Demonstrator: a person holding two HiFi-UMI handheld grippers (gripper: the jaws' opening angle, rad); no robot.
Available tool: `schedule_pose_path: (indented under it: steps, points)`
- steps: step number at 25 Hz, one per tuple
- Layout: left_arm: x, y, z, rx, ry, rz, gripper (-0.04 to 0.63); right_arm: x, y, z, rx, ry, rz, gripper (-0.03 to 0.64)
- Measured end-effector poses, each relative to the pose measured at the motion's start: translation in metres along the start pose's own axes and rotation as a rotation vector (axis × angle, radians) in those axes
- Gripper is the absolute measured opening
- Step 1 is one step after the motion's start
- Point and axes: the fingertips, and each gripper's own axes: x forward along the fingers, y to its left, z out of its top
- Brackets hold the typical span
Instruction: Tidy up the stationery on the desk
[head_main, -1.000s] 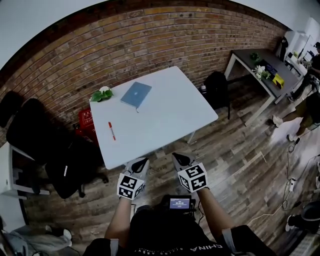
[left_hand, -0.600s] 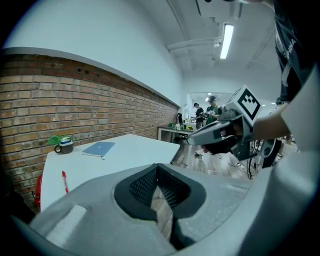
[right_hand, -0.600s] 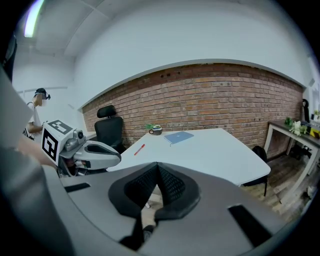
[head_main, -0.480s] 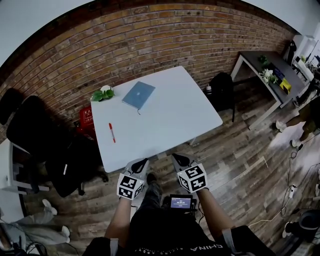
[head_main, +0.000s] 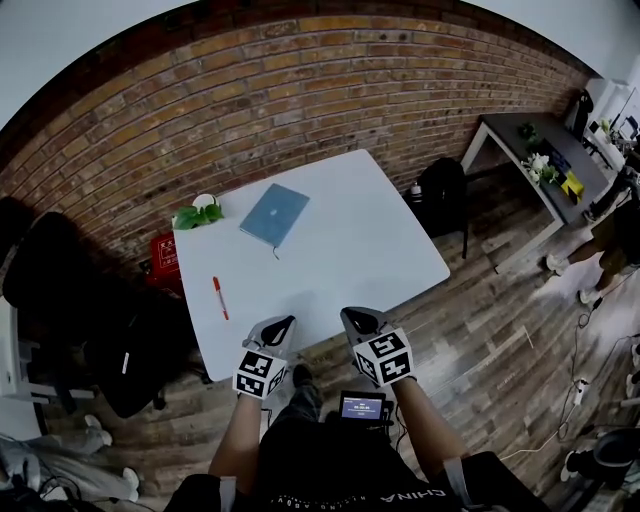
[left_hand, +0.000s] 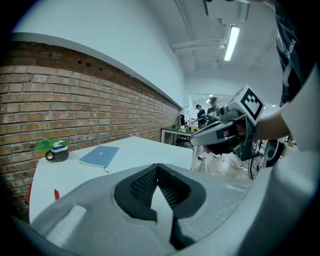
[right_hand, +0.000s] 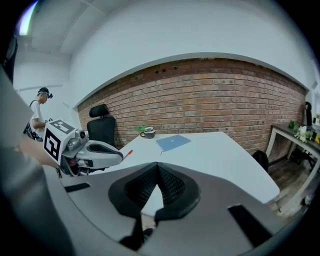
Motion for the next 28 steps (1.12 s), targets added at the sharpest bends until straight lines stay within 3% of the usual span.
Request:
schedule_pose_path:
  steps: [12,21,28]
  points:
    - [0.056,0.094,0.033,0.003,-0.009,-0.039,0.009,0.083,-0.034,0.056,0.008,0.017,-0.032,0.009]
    - [0.078,0.118,0.036,-0.018,-0.004,-0.046,0.009,0.111,-0.048,0.067,0.008,0.04,-0.031,0.009]
    - [0.094,0.135,0.043,-0.044,-0.006,0.035,0.009,0.137,-0.065,0.077,-0.018,0.046,0.044,0.009]
